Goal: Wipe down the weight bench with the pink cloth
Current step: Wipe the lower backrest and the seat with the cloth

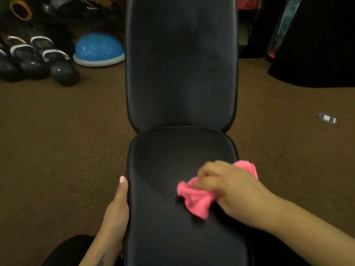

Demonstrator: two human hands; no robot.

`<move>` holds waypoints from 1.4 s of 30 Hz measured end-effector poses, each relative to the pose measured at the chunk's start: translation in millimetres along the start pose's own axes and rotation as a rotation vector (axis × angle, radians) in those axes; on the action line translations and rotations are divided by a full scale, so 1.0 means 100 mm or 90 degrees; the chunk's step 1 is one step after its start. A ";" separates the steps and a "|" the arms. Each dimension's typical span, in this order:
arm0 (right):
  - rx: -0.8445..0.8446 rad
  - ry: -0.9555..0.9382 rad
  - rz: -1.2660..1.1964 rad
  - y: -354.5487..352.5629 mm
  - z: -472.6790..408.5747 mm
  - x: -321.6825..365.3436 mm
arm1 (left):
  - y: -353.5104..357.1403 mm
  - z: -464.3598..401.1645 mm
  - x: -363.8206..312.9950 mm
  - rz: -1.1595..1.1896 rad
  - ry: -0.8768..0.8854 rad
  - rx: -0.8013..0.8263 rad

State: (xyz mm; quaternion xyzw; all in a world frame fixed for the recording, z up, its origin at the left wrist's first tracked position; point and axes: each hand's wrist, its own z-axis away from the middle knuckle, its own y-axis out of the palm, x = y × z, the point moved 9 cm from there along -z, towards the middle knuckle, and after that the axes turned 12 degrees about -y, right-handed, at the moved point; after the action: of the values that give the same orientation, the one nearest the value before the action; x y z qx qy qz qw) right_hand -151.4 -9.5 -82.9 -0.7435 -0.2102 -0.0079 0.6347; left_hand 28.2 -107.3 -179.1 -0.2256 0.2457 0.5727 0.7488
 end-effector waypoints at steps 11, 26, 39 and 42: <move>-0.062 0.057 0.095 -0.12 -0.02 -0.11 | 0.01 -0.03 0.03 -0.029 -0.001 0.011; -0.043 0.013 0.082 0.01 0.03 0.30 | 0.01 -0.05 0.02 -0.022 0.027 0.021; -0.060 0.014 0.138 -0.01 -0.25 0.25 | 0.03 -0.07 0.03 0.006 0.030 0.050; -0.002 -0.087 0.087 0.24 -0.29 0.67 | 0.03 -0.12 0.06 0.021 0.009 0.065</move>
State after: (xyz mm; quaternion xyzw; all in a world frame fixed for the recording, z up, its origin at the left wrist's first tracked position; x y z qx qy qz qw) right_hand -75.5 -19.7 -81.1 -0.7560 -0.2016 0.0855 0.6169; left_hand 25.3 -109.6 -192.3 -0.1870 0.2840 0.5699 0.7481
